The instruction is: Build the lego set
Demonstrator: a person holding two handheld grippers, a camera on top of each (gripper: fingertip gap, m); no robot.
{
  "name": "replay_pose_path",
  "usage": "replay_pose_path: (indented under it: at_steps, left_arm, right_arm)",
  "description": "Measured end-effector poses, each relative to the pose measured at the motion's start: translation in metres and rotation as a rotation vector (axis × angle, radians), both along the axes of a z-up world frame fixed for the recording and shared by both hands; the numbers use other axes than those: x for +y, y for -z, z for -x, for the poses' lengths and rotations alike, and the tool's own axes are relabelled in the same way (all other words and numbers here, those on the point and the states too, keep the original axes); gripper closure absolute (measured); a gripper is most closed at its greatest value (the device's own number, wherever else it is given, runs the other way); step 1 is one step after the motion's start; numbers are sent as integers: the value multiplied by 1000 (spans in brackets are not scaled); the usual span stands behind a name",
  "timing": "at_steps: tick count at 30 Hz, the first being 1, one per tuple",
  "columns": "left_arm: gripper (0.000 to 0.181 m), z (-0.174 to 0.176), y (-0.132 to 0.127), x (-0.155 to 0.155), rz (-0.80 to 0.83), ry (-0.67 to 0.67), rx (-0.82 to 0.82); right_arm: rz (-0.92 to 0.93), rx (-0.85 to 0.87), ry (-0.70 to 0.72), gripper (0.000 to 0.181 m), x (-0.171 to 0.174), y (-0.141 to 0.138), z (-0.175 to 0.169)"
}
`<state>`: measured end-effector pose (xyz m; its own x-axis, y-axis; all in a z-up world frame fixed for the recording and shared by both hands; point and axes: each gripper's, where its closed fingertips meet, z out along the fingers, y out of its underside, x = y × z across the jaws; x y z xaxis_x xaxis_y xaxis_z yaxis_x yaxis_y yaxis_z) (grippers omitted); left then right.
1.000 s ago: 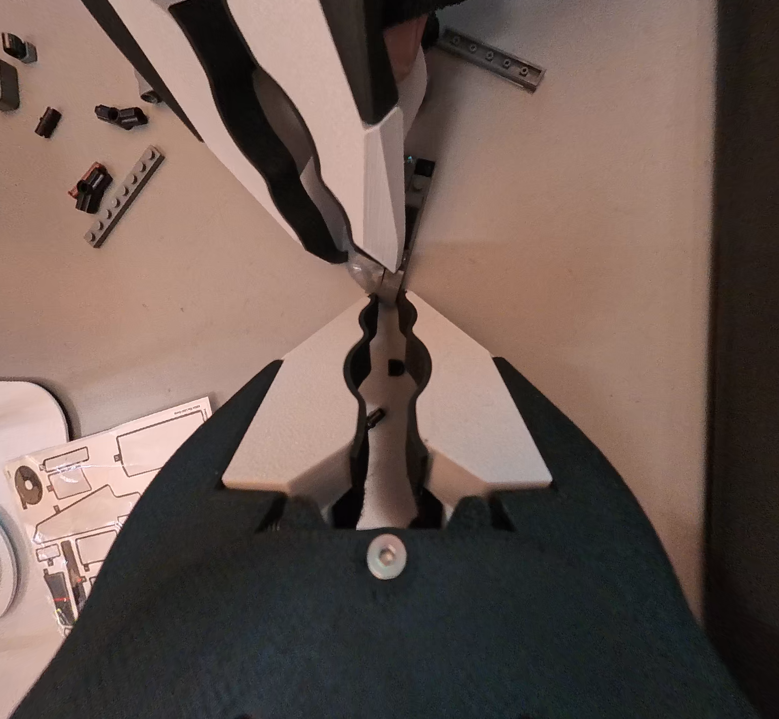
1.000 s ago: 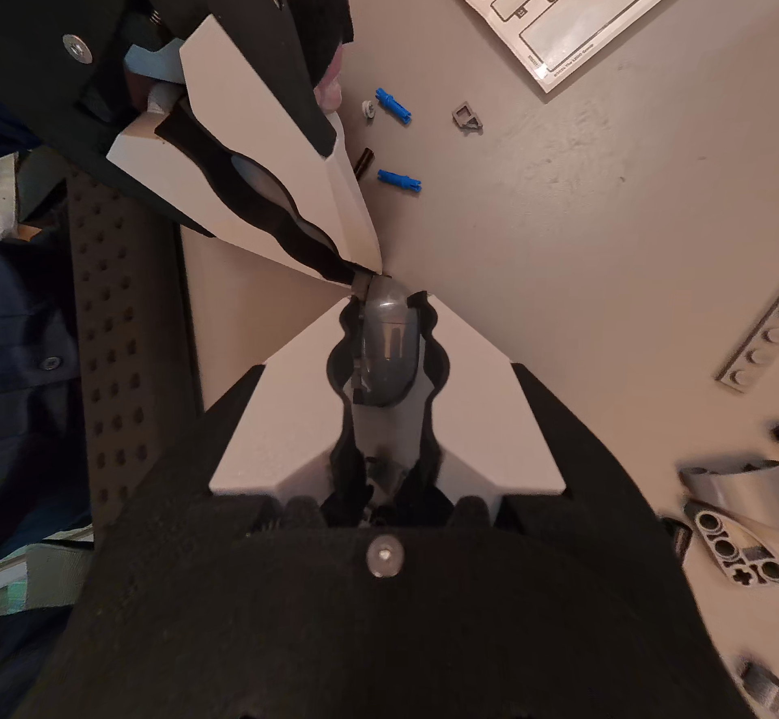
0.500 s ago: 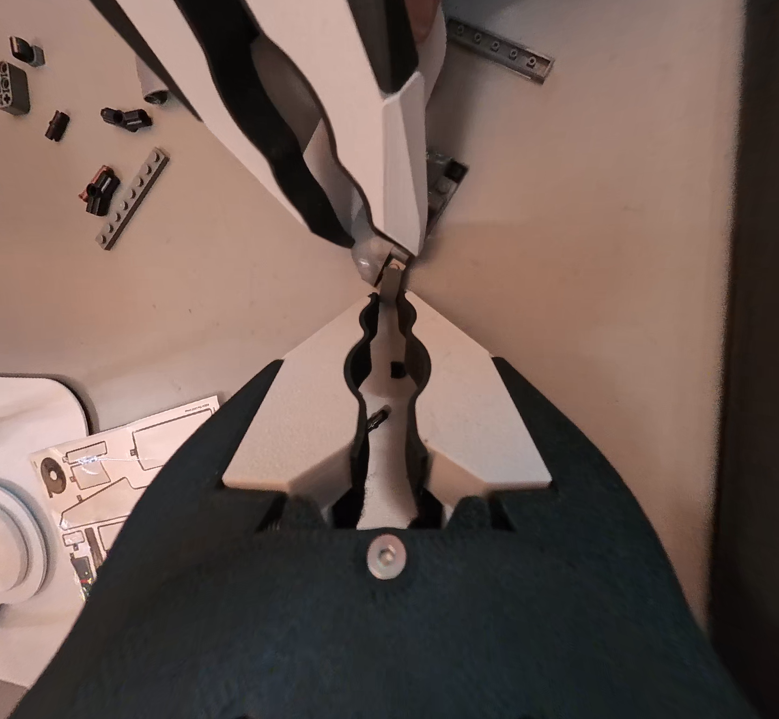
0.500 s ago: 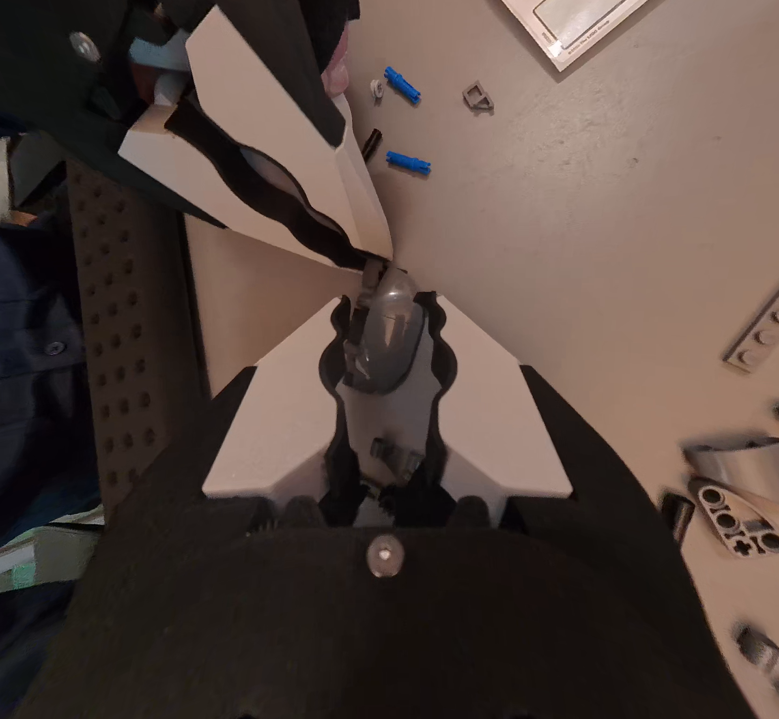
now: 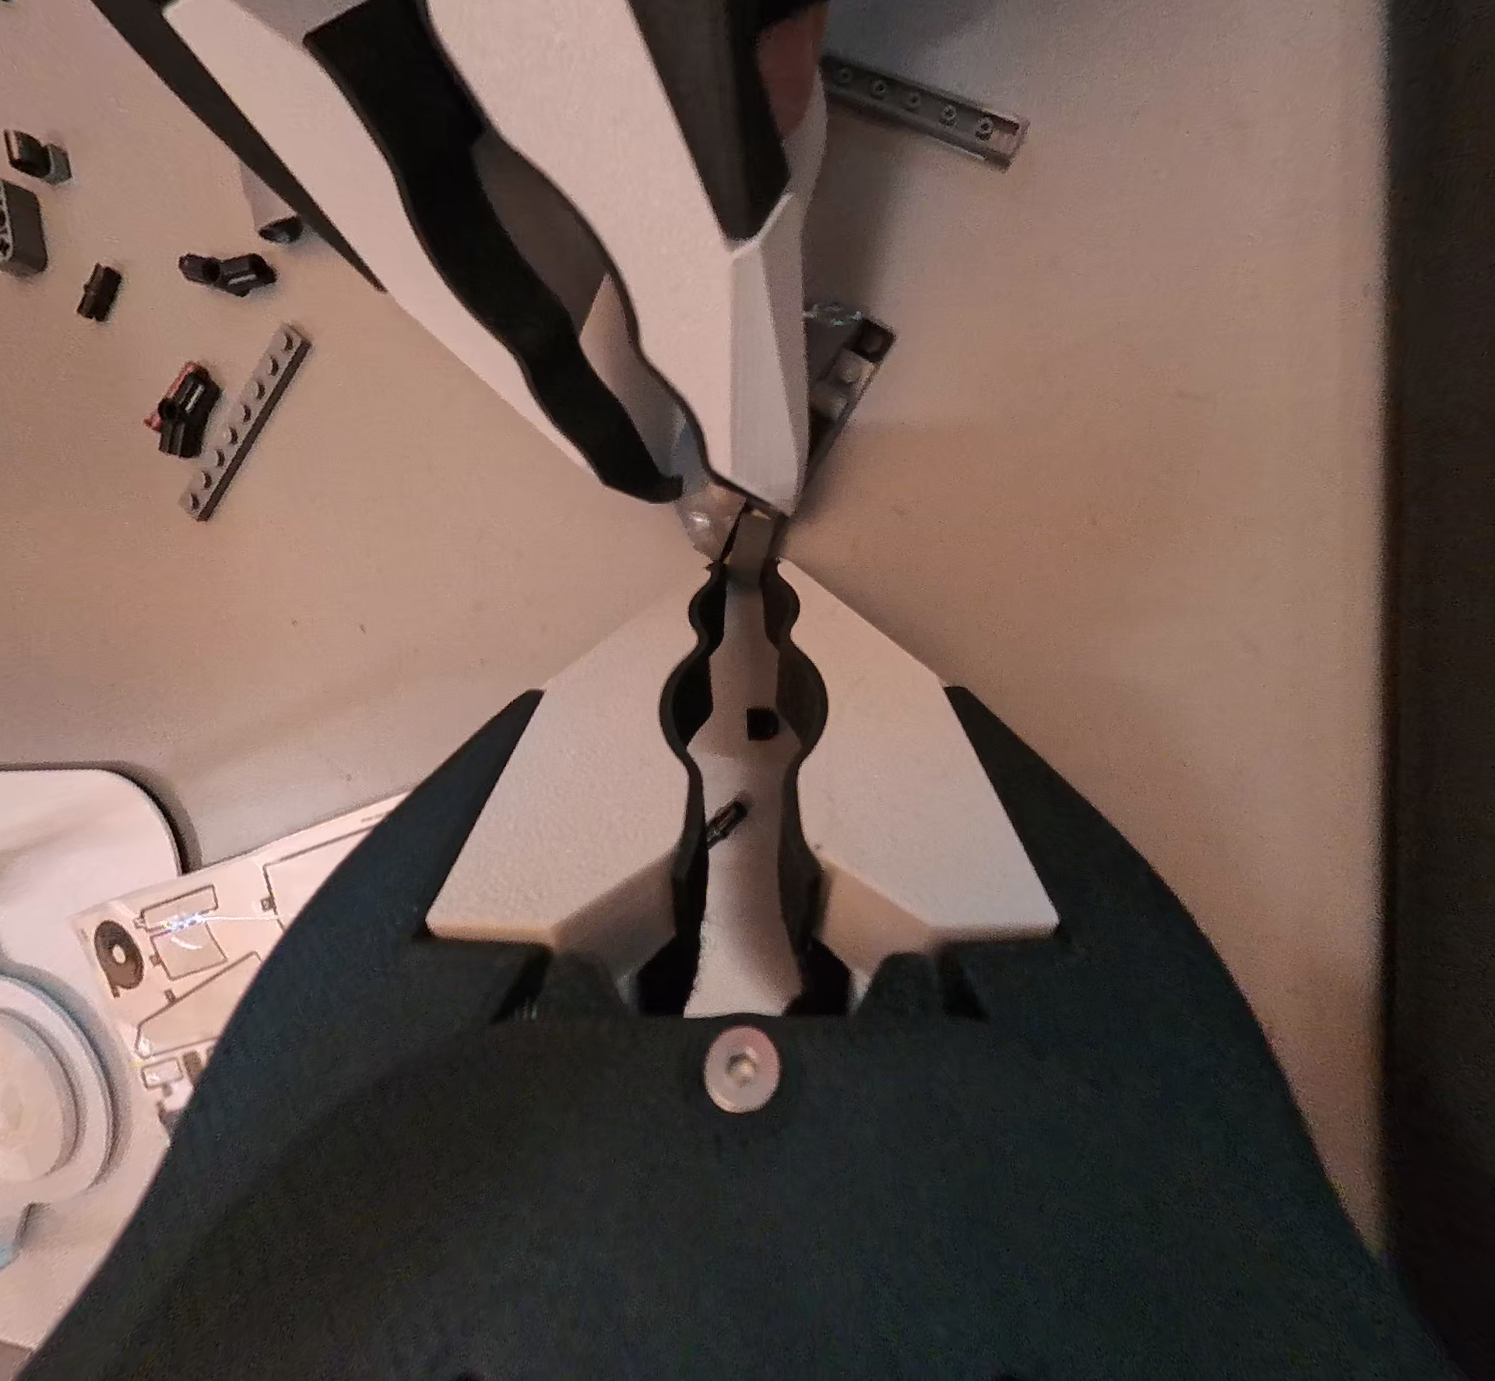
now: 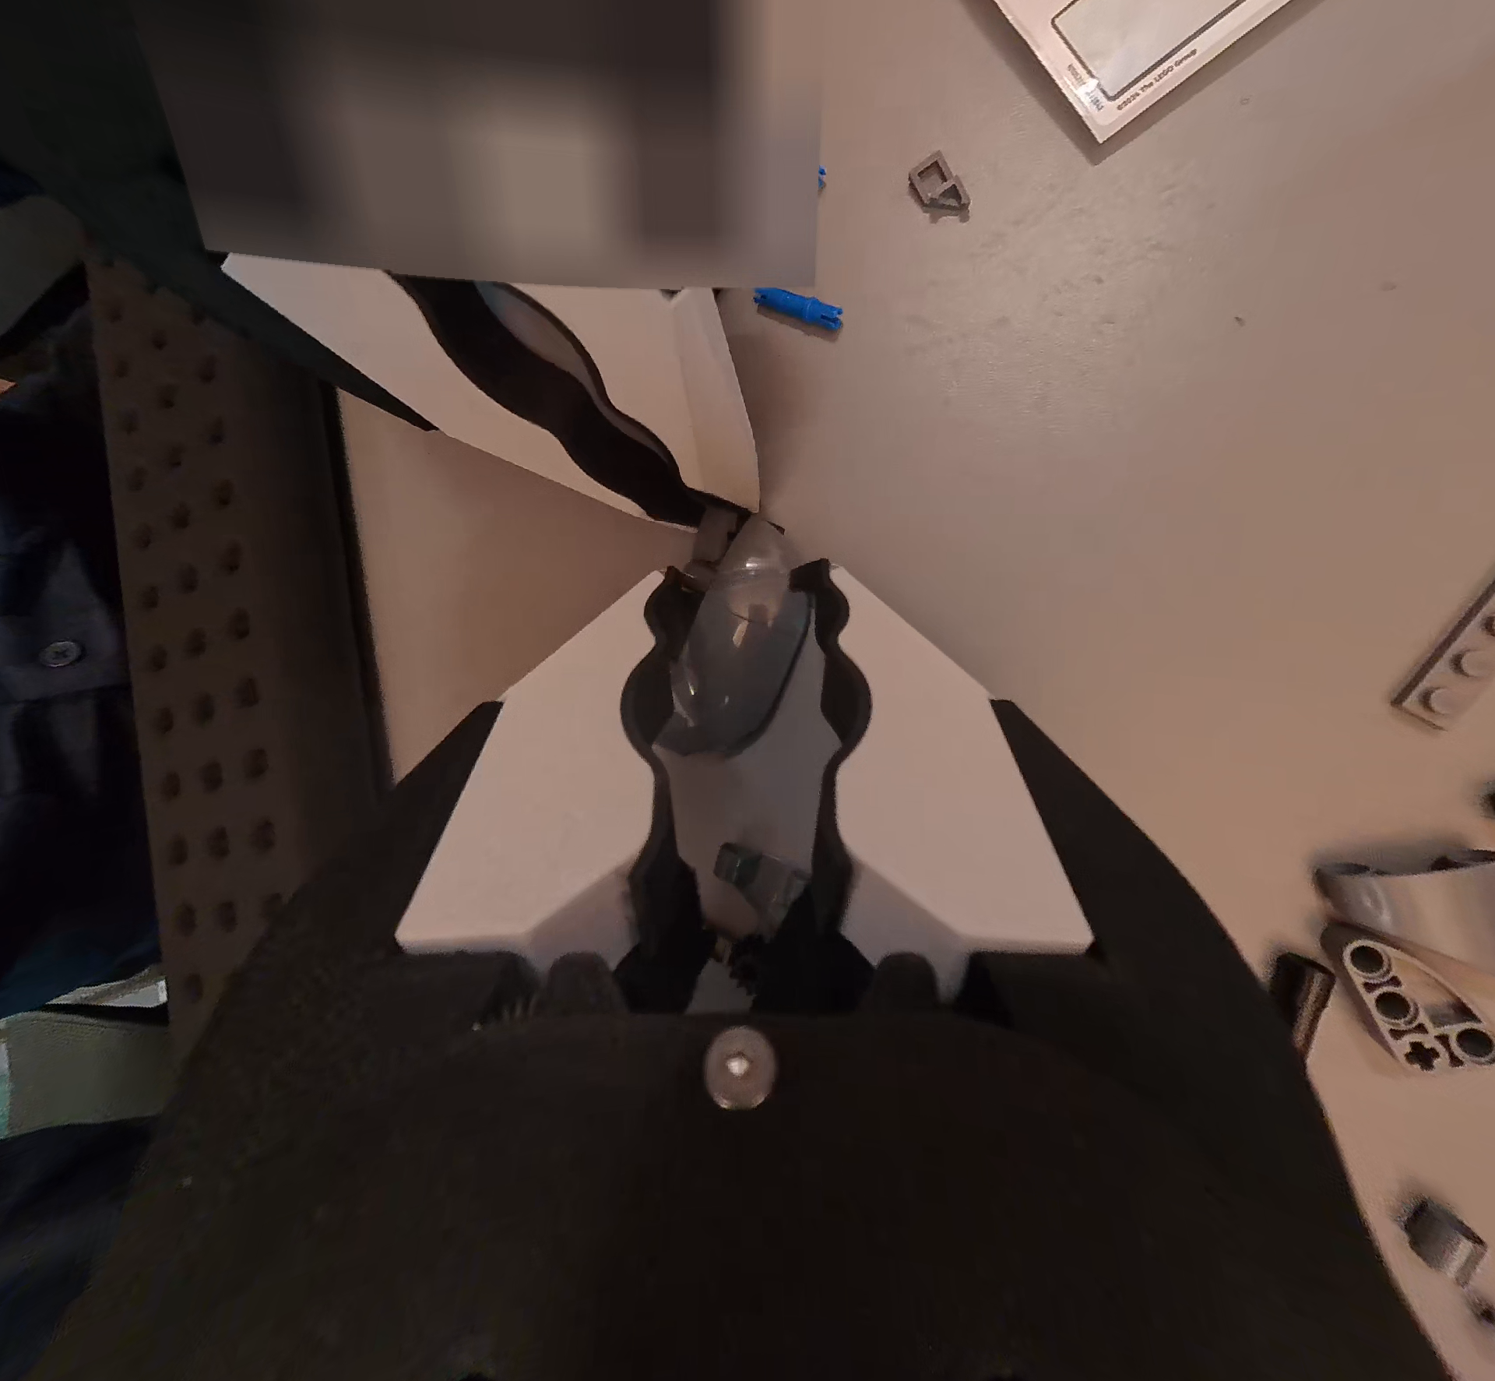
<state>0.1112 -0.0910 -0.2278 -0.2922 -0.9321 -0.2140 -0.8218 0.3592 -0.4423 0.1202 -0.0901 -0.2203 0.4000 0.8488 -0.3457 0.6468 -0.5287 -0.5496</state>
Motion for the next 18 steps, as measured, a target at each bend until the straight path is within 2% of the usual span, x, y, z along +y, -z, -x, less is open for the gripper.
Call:
replay_pose_path:
  at_steps: [9,18]
  left_arm:
    - [175,-1,0,0,24,69,6]
    - [175,-1,1,0,26,190,113]
  right_arm:
    - [0,21,-3,152,-1,0,1]
    - [42,54,8,154,-2,0,2]
